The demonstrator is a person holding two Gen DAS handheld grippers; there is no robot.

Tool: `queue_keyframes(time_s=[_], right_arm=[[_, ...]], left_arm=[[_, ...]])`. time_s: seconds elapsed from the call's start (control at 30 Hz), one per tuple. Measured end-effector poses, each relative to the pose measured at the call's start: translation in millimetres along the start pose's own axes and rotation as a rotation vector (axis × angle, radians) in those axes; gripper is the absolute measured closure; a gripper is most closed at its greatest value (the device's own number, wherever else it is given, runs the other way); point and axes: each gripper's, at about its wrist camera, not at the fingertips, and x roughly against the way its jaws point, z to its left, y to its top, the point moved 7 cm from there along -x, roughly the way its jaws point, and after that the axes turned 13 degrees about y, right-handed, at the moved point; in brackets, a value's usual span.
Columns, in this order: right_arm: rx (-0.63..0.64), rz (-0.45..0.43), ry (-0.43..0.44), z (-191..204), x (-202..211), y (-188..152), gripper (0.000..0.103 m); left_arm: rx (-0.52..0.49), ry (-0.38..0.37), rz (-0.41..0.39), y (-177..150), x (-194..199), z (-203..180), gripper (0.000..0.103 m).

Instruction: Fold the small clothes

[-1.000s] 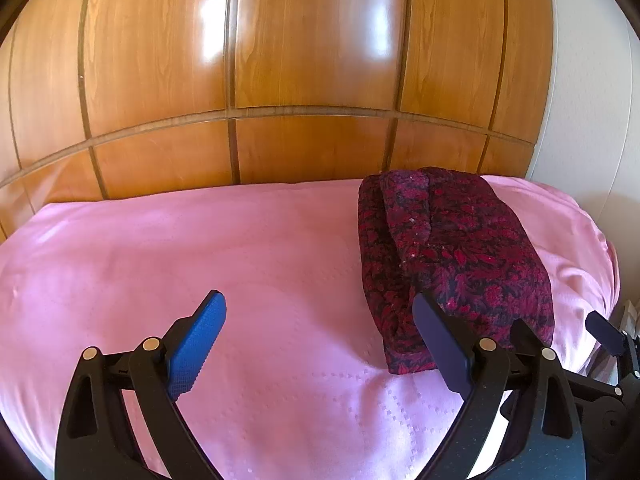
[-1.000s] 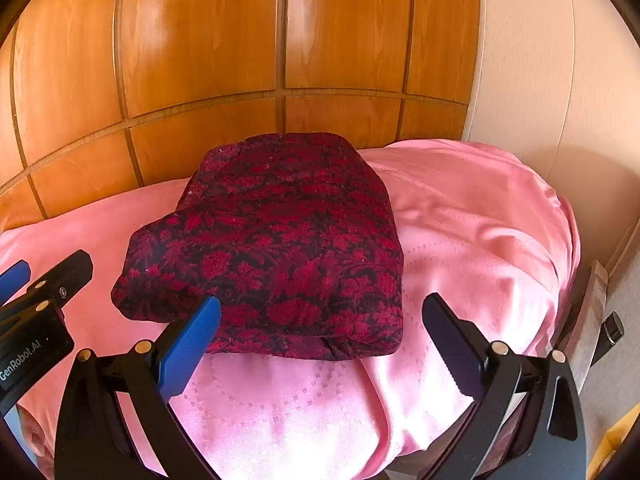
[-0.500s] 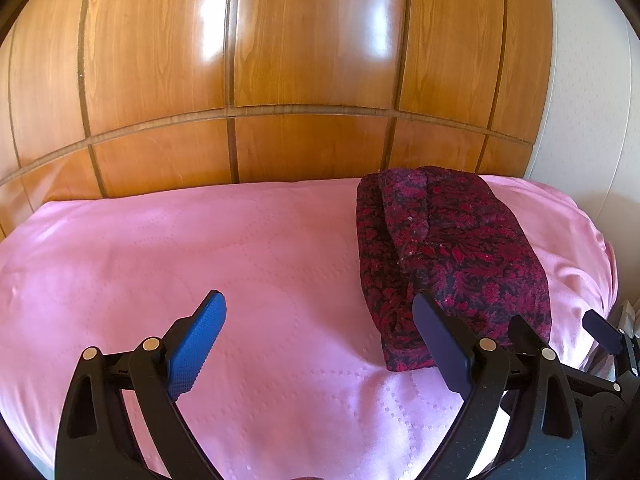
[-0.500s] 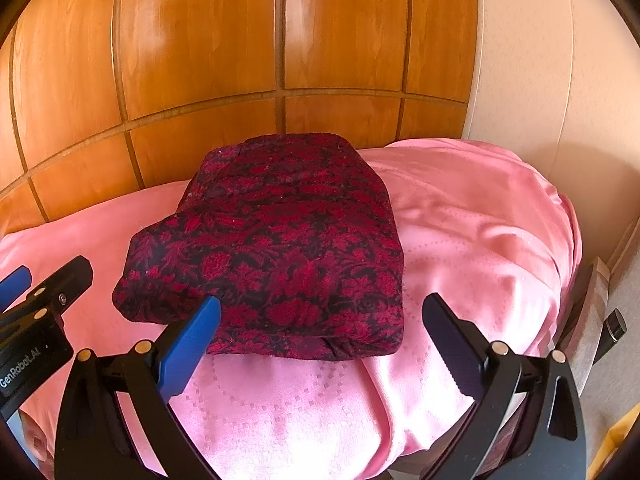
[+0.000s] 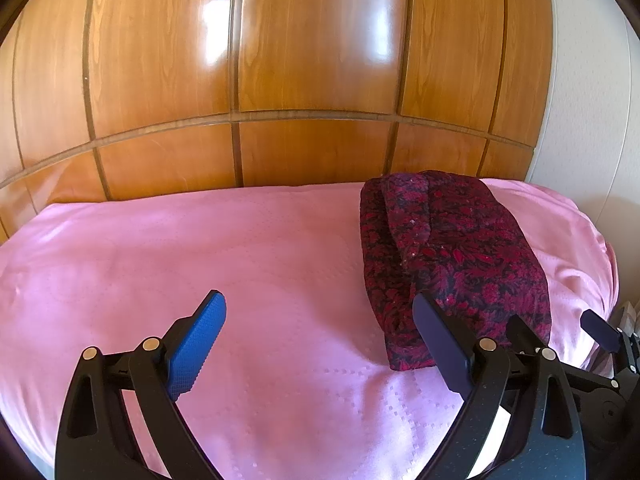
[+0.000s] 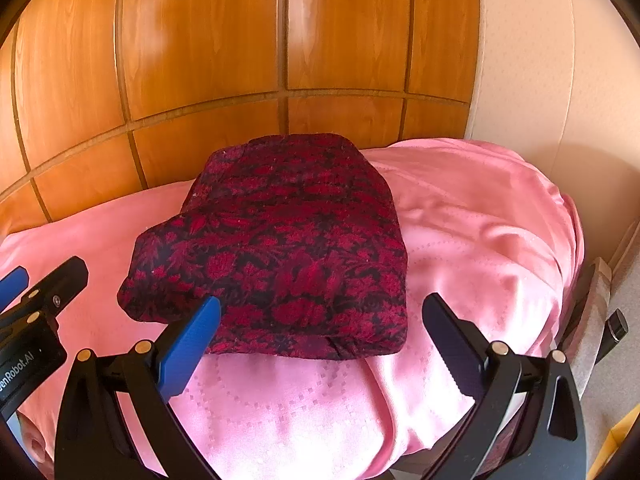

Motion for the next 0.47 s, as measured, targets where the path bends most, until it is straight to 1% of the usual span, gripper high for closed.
queue_keyframes(time_s=[0.07, 0.2, 0.3, 0.37, 0.43, 0.47], right_arm=[[-0.001, 0.002, 0.004, -0.7, -1.4, 0.2, 0.003], [-0.006, -0.008, 0.01, -2.4, -0.4, 1.9, 0.003], [-0.013, -0.029, 0.02, -11.9, 2.5, 10.4, 0.003], [-0.048, -0.042, 0.025, -30.0, 2.5, 21.7, 0.002], [-0.099, -0.051, 0.006, -55.1, -1.1, 34.2, 0.002], [-0.148, -0.05, -0.018, -79.2, -7.5, 43.3, 0.002]], left_arm=[[0.004, -0.013, 0.005, -0.6, -1.1, 0.0, 0.01], [-0.001, -0.011, 0.011, -2.6, -2.8, -1.2, 0.01], [0.001, 0.003, 0.029, -4.5, -5.9, -1.5, 0.01], [0.003, 0.008, 0.04, -6.1, -8.6, -0.1, 0.01], [0.004, 0.018, 0.049, -7.8, -11.9, 1.3, 0.01], [0.004, 0.024, 0.051, -8.5, -13.0, 2.1, 0.01]])
